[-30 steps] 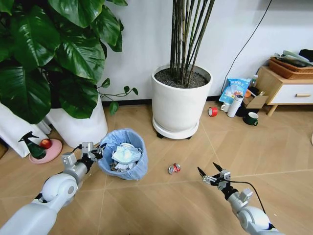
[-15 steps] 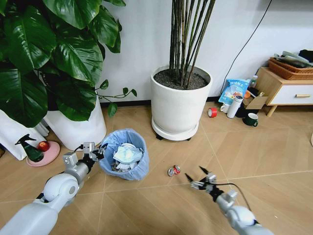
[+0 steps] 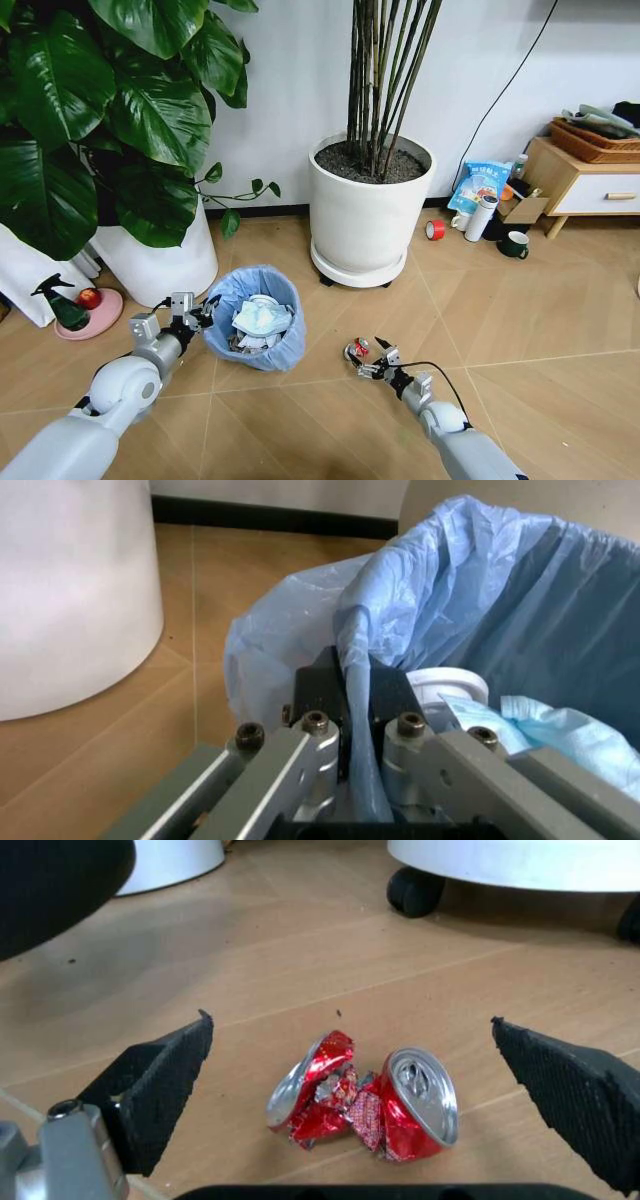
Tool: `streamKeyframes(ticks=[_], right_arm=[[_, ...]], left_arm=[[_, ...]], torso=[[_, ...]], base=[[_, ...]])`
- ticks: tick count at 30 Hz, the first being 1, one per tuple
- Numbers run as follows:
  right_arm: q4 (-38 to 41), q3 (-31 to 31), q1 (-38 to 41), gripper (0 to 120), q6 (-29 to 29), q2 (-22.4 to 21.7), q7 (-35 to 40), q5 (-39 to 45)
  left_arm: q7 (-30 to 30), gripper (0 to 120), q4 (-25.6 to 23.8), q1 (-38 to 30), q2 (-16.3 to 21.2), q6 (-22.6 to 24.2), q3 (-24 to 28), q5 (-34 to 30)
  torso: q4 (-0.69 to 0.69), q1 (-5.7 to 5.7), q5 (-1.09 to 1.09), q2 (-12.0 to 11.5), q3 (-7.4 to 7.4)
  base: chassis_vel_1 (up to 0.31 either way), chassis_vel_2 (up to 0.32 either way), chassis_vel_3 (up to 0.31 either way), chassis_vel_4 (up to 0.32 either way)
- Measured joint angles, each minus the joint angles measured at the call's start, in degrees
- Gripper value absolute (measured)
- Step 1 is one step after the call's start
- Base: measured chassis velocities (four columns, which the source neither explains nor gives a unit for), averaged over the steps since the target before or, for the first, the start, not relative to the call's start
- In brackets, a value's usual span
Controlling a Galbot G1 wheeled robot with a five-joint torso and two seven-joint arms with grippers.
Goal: Pick up the trash bin and place the garbage on the floor into it.
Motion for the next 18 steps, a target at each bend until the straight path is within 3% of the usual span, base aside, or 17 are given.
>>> streamKeyframes(ticks=[18], right_arm=[[-7.35, -0.81, 5.47, 100, -1.76, 2.19, 1.26, 1.0]], left_arm=[[0.2, 0, 0.61, -0.34, 0.1, -0.06, 0.17, -0.27]], torso=[[0.0, 0.0, 0.0, 0.0, 0.0]], base=[[0.0, 0.0, 0.0, 0.0]])
